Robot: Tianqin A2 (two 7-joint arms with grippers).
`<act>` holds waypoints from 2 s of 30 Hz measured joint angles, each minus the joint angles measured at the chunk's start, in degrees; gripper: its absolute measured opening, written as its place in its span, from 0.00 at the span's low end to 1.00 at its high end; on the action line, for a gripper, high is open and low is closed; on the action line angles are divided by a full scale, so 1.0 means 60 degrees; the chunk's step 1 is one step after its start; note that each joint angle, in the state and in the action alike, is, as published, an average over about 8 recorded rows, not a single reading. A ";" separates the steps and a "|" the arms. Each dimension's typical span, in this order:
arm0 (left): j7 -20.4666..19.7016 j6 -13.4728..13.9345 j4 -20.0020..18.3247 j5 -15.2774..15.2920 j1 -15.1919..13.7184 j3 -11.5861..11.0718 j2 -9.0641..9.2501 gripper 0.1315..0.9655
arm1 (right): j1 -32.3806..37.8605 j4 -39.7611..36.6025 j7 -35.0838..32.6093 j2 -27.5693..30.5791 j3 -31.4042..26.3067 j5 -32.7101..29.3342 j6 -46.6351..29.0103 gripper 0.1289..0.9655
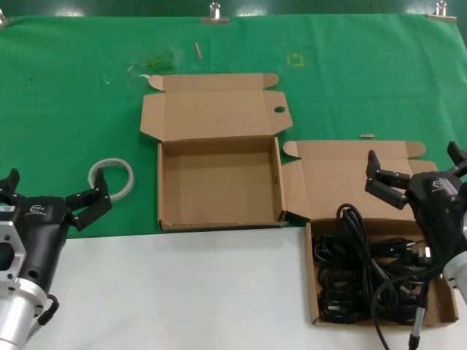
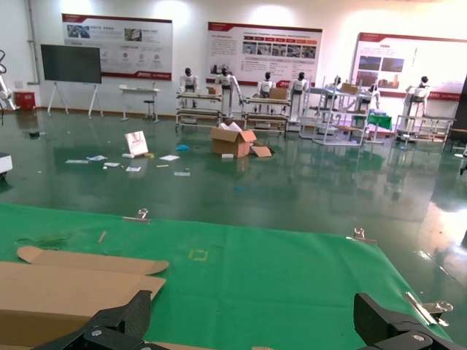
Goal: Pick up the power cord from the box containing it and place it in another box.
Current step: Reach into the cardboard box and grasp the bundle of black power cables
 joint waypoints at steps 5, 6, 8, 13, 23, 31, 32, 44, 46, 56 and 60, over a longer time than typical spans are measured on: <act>0.0000 0.0000 0.0000 0.0000 0.0000 0.0000 0.0000 1.00 | 0.0000 0.0000 0.0000 0.0000 0.0000 0.0000 0.0000 1.00; 0.0000 0.0000 0.0000 0.0000 0.0000 0.0000 0.0000 1.00 | 0.0000 0.0000 0.0000 0.0000 0.0000 0.0000 0.0000 1.00; 0.0000 0.0000 0.0000 0.0000 0.0000 0.0000 0.0000 1.00 | 0.0000 0.0000 0.0000 0.0000 0.0000 0.0000 0.0000 1.00; 0.0000 0.0000 0.0000 0.0000 0.0000 0.0000 0.0000 1.00 | -0.0083 0.0267 0.0140 0.0215 -0.0182 0.0176 0.0070 1.00; 0.0000 0.0000 0.0000 0.0000 0.0000 0.0000 0.0000 0.98 | -0.0754 0.2408 0.1191 0.2747 -0.2036 0.1452 0.0127 1.00; 0.0000 0.0000 0.0000 0.0000 0.0000 0.0000 0.0000 0.92 | -0.1218 0.2015 0.1583 0.4098 -0.3203 0.1661 -0.0085 1.00; 0.0000 0.0000 0.0000 0.0000 0.0000 0.0000 0.0000 0.90 | -0.1202 0.1818 0.1600 0.4156 -0.3318 0.1697 -0.0027 1.00; 0.0000 0.0000 0.0000 0.0001 0.0000 0.0000 0.0000 0.65 | -0.0360 -0.0336 0.1318 0.4256 -0.4416 0.2057 0.0576 0.95; 0.0000 0.0000 0.0000 0.0001 0.0000 0.0000 0.0000 0.59 | -0.0215 -0.0629 0.1227 0.4201 -0.4518 0.2030 0.0565 0.95; -0.0005 0.0000 0.0000 0.0003 0.0000 0.0000 0.0000 0.32 | 0.0183 -0.1353 0.1068 0.3979 -0.4708 0.1992 0.0444 0.81; -0.0005 0.0000 0.0000 0.0003 0.0000 0.0000 0.0000 0.29 | 0.0215 -0.1410 0.1036 0.3958 -0.4743 0.1984 0.0424 0.76</act>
